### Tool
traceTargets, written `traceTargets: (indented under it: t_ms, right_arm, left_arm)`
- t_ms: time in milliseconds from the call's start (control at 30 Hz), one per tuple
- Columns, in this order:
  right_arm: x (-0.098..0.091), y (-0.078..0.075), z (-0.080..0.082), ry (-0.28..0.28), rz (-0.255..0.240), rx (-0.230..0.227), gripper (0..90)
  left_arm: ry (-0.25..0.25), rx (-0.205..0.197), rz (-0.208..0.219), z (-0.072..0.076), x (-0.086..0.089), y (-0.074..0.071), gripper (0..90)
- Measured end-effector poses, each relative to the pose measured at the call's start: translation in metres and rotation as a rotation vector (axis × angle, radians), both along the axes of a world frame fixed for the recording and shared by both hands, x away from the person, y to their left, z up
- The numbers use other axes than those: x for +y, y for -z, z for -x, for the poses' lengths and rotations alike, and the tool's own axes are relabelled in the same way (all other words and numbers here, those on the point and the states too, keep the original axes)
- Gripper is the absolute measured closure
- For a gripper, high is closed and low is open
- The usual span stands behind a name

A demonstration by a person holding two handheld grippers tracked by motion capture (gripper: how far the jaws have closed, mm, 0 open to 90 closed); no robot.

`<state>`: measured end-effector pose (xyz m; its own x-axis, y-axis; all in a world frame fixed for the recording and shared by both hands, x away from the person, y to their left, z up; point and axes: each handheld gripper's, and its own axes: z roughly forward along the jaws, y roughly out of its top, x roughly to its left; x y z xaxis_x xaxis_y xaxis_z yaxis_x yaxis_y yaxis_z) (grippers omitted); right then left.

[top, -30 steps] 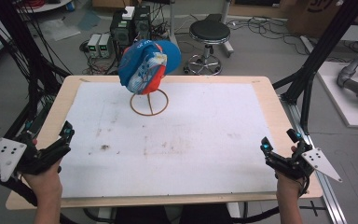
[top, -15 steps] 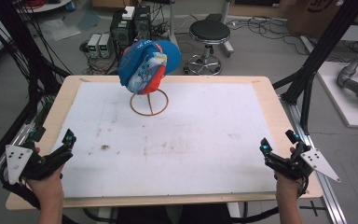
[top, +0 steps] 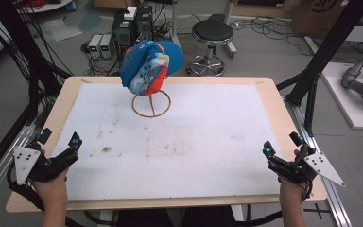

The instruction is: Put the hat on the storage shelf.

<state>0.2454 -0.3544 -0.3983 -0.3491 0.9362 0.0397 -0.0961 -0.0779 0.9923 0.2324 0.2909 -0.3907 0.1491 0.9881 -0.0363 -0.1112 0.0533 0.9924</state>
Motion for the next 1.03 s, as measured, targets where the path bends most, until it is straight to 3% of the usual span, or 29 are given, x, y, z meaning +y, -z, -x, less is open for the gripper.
traceTargets:
  t_ms: [1033]
  right_arm:
    - [-0.0019,0.0023,-0.0001,0.003,-0.006,0.004,4.0]
  left_arm:
    - [0.004,-0.003,-0.004,0.0013,-0.0023,-0.0003,13.9]
